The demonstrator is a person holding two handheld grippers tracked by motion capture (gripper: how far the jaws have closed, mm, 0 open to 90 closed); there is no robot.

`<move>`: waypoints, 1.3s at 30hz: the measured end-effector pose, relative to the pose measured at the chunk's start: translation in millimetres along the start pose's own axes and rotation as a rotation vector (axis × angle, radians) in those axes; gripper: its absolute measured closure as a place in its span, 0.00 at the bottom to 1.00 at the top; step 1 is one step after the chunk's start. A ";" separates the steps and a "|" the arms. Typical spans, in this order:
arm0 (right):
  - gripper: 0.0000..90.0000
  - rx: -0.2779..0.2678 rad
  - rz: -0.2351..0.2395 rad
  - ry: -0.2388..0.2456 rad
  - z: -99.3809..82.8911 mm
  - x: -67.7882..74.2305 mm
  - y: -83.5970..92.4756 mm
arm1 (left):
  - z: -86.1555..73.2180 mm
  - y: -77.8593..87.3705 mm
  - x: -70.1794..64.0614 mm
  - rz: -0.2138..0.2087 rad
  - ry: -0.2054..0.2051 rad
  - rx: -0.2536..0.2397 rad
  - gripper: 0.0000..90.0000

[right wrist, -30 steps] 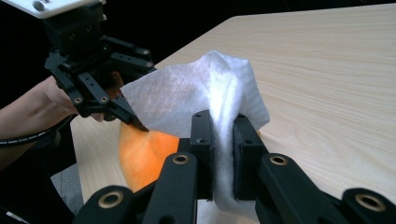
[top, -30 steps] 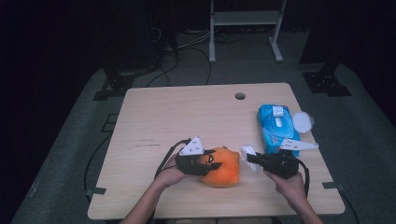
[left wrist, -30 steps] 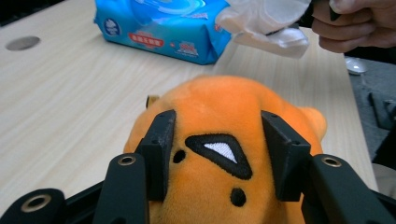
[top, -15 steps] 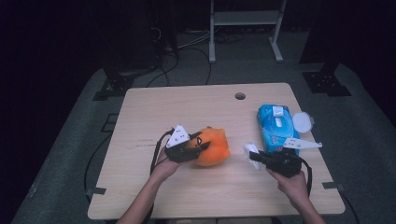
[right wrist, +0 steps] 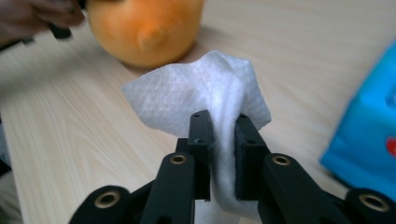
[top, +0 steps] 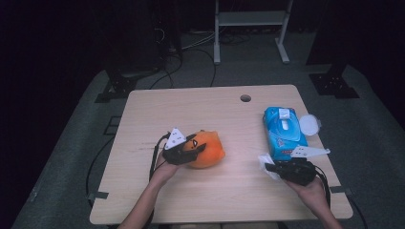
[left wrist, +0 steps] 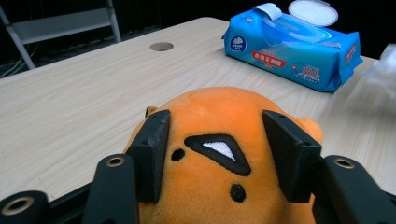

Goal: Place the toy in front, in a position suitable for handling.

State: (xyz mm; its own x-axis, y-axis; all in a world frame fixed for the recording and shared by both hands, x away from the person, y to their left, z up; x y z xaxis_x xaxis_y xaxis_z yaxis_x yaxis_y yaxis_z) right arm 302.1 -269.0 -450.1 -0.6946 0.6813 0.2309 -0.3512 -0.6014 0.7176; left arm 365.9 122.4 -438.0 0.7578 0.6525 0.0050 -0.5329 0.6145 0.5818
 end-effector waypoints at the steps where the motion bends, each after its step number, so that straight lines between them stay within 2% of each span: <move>1: 0.85 0.015 -0.002 0.000 -2.5 -1.9 -0.8 | -0.4 0.5 0.6 0.000 -0.002 0.004 0.48; 3: 0.81 0.046 -0.011 -0.007 -8.3 -6.4 -3.1 | -0.3 1.2 1.3 -0.001 0.005 0.010 0.46; 6: 0.75 0.055 0.020 -0.037 -10.5 -11.8 -6.9 | 0.3 1.2 2.1 -0.001 0.009 0.015 0.44; 9: 0.69 0.062 0.026 -0.034 -8.6 -12.5 -10.3 | 0.9 2.5 1.6 0.004 -0.002 0.025 0.42; 14: 0.63 0.067 0.000 -0.015 -6.2 -8.5 -9.9 | 1.1 4.5 1.8 0.000 -0.002 0.023 0.37; 21: 0.61 0.031 -0.003 0.015 -4.8 -2.2 -3.3 | 4.4 9.9 1.1 -0.005 -0.010 0.013 0.34; 26: 0.59 0.024 -0.003 0.013 -4.2 -2.1 -2.5 | 5.8 14.7 2.1 -0.013 0.002 -0.003 0.31; 34: 0.54 0.001 -0.010 0.013 -2.5 -1.3 1.7 | 5.4 19.0 0.2 -0.033 0.011 0.005 0.27; 39: 0.53 0.007 -0.016 0.006 -2.6 -2.1 1.4 | 5.5 20.6 -0.1 -0.043 0.017 0.012 0.25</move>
State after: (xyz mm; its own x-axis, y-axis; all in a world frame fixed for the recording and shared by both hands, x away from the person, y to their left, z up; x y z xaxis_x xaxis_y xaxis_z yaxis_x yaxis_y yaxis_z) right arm 301.4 -272.4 -451.3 -0.6927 0.6884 0.2153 -0.3583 -0.5874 0.7256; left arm 356.9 132.6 -421.5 0.7735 0.6329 -0.0343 -0.4951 0.6371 0.5907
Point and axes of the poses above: each handheld gripper's, and its own axes: y roughly backward along the jaws, z roughly out of its top, x roughly to its left, the point moved 1 cm from there along -y, roughly forward along the jaws, and after that the axes turned 14 degrees about x, right-handed, at the moved point
